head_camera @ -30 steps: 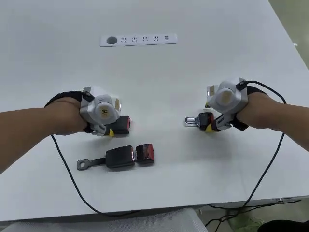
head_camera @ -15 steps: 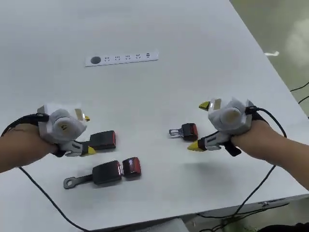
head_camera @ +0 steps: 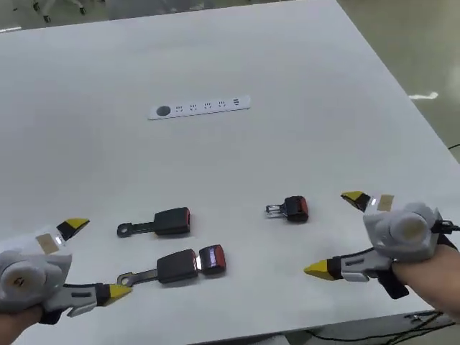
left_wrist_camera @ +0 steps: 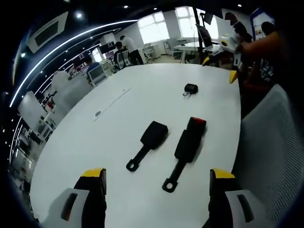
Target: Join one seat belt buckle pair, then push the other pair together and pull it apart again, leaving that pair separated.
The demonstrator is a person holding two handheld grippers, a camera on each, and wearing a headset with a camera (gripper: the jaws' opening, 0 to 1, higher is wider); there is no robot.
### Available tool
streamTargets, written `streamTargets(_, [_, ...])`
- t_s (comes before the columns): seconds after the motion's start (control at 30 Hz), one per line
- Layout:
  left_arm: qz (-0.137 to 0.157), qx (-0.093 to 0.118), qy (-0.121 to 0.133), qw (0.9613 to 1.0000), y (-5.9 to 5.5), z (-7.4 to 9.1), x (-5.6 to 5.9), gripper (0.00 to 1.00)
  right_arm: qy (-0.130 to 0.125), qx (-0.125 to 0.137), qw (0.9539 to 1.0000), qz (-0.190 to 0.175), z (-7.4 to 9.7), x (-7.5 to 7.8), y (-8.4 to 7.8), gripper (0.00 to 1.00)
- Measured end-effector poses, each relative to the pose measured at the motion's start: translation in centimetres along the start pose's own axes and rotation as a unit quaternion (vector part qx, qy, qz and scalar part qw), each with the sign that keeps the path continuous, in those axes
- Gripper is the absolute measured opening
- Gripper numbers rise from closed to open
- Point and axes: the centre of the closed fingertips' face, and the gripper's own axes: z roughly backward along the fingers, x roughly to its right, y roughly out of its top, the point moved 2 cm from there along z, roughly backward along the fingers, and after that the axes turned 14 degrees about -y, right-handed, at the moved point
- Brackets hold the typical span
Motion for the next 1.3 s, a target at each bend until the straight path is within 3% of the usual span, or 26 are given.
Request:
streamTargets(0.1, [0.034, 0.0, 0.012, 0.9994, -1.8, 0.8, 0.3, 0.96, -0.013, 0.0, 0.9999, -0.009, 0.5, -0.2, -0.2, 1.0])
streamTargets(0.23, [0.051, 0.009, 0.023, 0.9984, -2.6, 1.5, 0.4, 1.0, -0.017, 0.002, 0.9997, -0.018, 0.8, -0.9, -0.2, 1.0])
streamTargets(0.33, [0.059, 0.013, 0.028, 0.9978, -2.9, 1.8, 0.4, 1.0, -0.019, 0.004, 0.9998, -0.006, 1.2, -1.4, -0.1, 1.0])
streamTargets(0.4, [0.046, 0.008, 0.033, 0.9984, -3.1, 1.9, 0.3, 1.0, -0.02, 0.002, 0.9998, -0.002, 1.2, -1.6, -0.3, 1.0])
streamTargets(0.5, [0.06, 0.011, 0.039, 0.9974, -3.5, 2.3, 0.0, 1.0, -0.02, -0.004, 0.9998, -0.007, 1.3, -1.8, -0.5, 1.0])
streamTargets(0.7, [0.053, 0.017, 0.051, 0.9971, -3.0, 2.9, -0.4, 1.0, -0.038, 0.005, 0.9991, -0.02, 1.9, -1.6, -0.3, 1.0])
streamTargets(0.8, [0.053, 0.016, 0.073, 0.9958, -3.5, 3.3, -1.0, 1.0, -0.029, -0.009, 0.9993, -0.022, 2.0, -2.4, -1.6, 1.0])
streamTargets(0.9, [0.059, 0.014, 0.068, 0.9958, -4.2, 3.2, -1.0, 1.0, -0.031, -0.011, 0.9993, -0.02, 2.2, -2.5, -1.9, 1.0])
streamTargets(1.13, [0.056, 0.024, 0.065, 0.996, -4.5, 3.6, -0.8, 0.98, -0.042, -0.003, 0.9987, -0.027, 2.8, -2.2, -1.3, 1.0])
streamTargets(1.3, [0.067, 0.03, 0.063, 0.9953, -4.9, 3.5, -0.5, 0.97, -0.046, -0.025, 0.9986, -0.005, 2.5, -2.1, -1.7, 1.0])
